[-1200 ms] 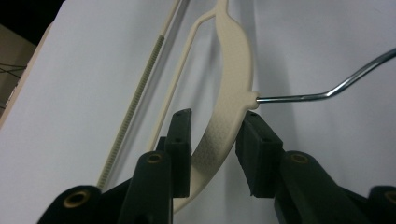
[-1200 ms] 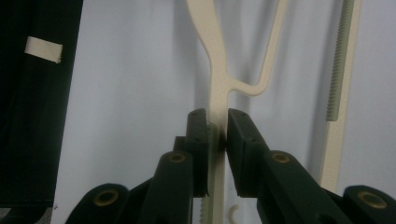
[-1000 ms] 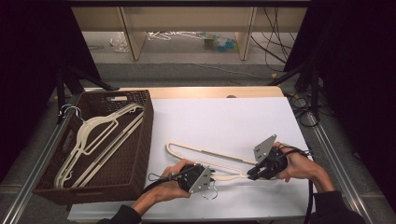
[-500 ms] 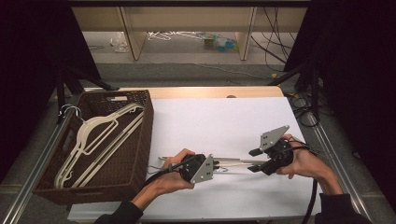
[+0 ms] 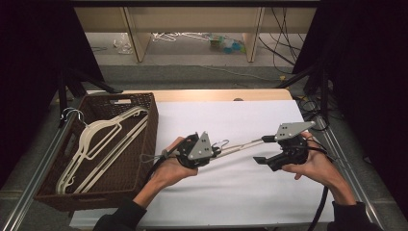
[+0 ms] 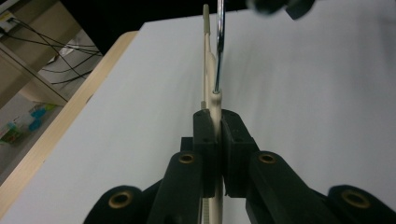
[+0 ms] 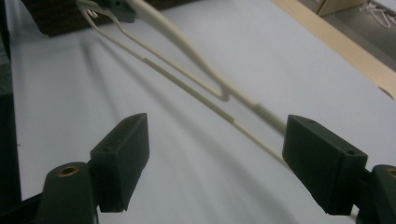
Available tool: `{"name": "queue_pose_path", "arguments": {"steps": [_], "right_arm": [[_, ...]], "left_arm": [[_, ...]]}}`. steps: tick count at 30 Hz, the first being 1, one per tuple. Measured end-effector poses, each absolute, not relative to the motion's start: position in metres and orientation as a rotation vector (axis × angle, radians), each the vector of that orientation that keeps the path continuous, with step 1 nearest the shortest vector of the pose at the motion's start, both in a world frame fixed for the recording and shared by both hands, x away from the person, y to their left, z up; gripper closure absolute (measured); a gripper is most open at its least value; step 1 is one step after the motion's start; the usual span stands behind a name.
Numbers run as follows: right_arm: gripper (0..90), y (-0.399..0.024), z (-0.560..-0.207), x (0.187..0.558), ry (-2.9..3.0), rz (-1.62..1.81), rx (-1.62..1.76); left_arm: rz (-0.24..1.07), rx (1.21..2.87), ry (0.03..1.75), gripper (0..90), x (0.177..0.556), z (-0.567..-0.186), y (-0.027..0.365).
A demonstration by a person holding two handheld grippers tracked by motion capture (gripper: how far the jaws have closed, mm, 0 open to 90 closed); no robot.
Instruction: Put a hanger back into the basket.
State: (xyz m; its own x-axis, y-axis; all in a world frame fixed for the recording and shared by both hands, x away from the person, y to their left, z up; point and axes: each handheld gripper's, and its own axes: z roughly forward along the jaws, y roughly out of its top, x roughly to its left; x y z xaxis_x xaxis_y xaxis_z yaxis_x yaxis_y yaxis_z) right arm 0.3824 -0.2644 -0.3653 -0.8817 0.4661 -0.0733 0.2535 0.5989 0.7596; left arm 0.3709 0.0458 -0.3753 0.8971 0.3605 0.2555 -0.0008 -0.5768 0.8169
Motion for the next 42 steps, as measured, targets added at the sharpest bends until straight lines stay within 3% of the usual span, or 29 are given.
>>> {"name": "queue_pose_path", "arguments": {"steps": [9, 20, 30, 42], "right_arm": [[20.8, -0.259, -0.354, 0.368, 2.476, 1.235, 0.6], [19.2, -0.248, -0.373, 0.352, 2.357, 1.361, 0.669], [18.6, -0.244, -0.401, 0.333, 2.4, 1.361, 0.655], [18.4, -0.248, -0.414, 0.322, 2.449, 1.344, 0.663]], "left_arm": [[0.346, 1.994, 0.521, 85.5, 0.389, -0.347, 0.073], [0.224, 1.954, 0.587, 85.5, 0.393, -0.325, 0.091], [0.164, 1.884, 0.63, 85.5, 0.377, -0.286, 0.121], [0.216, 1.779, 0.687, 85.5, 0.361, -0.249, 0.184]]}}
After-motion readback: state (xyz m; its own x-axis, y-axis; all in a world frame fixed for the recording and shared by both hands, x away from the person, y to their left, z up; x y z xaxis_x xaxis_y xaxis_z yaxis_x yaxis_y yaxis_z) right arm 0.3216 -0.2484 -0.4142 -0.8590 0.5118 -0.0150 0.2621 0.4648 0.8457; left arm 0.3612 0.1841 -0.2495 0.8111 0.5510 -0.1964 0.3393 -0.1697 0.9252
